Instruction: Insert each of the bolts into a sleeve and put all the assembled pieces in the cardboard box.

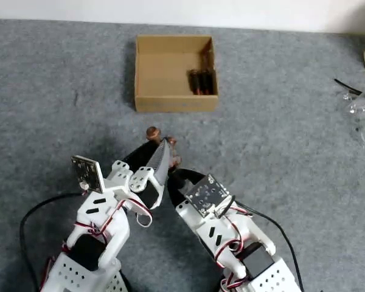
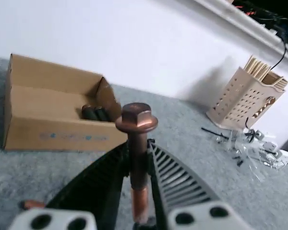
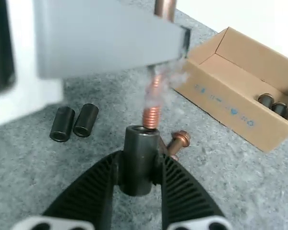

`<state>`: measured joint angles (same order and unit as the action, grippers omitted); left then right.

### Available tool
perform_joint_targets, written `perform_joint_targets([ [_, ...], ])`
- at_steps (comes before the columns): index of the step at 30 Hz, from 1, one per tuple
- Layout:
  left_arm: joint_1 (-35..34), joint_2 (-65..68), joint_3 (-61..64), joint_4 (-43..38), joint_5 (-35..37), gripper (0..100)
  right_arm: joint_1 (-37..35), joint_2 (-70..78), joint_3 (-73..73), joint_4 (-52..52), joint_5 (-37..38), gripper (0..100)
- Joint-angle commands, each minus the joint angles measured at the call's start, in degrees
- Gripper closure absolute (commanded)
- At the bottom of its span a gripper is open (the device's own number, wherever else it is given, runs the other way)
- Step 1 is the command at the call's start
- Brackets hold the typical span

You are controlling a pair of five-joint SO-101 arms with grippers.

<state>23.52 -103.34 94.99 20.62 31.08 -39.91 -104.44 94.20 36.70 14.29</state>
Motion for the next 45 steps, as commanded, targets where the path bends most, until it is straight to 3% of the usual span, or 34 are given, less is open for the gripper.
perform_joint_targets([
  [1, 1.1, -0.57, -1.54, 1.41, 0.18, 99, -0.48, -0.92, -0.4, -2.42, 0.88, 99.4],
  [9, 4.44, -0.57, -6.02, 9.32, 0.35, 99, 1.36, -0.92, -0.31, -2.51, 0.88, 99.4],
  [45, 4.53, -0.57, 0.92, 9.32, -0.18, 99, 2.59, -0.92, -0.4, -2.51, 0.7, 99.4],
])
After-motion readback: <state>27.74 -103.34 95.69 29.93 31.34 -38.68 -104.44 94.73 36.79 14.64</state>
